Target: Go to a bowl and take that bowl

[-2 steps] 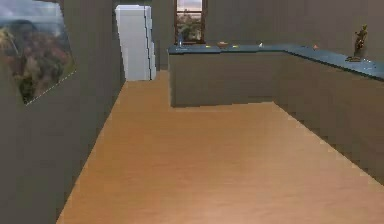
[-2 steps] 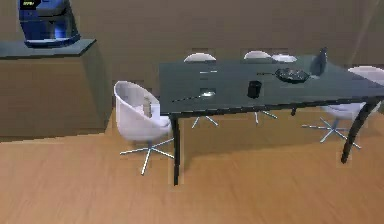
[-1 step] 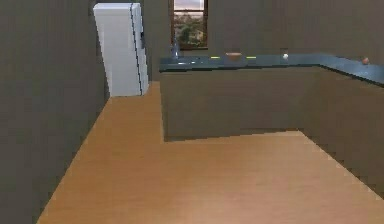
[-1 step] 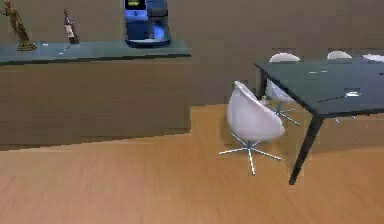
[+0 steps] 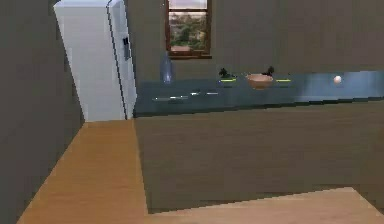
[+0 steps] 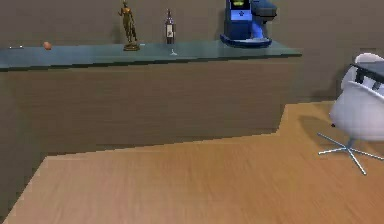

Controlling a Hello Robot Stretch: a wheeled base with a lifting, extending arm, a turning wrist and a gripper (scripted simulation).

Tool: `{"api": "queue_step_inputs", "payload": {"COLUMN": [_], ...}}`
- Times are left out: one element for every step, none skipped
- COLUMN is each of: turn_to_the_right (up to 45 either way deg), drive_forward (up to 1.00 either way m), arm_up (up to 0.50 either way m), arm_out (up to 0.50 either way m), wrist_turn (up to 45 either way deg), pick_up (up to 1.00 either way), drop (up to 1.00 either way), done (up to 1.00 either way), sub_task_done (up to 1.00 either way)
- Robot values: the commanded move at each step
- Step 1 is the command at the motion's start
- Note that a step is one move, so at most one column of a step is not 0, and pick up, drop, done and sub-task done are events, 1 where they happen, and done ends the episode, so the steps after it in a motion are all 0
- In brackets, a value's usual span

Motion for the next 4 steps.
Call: {"api": "queue_step_inputs", "payload": {"turn_to_the_right": [0.0, -45.0, -12.0, -6.0], "drive_forward": [0.7, 0.0, 0.0, 0.0], "arm_up": [0.0, 0.0, 0.0, 0.0], "arm_out": [0.0, 0.0, 0.0, 0.0], "wrist_turn": [0.0, 0.0, 0.0, 0.0], "pick_up": [0.0, 0.0, 0.0, 0.0], "drop": [0.0, 0.0, 0.0, 0.0], "done": [0.0, 0.0, 0.0, 0.0], "sub_task_done": [0.0, 0.0, 0.0, 0.0]}}
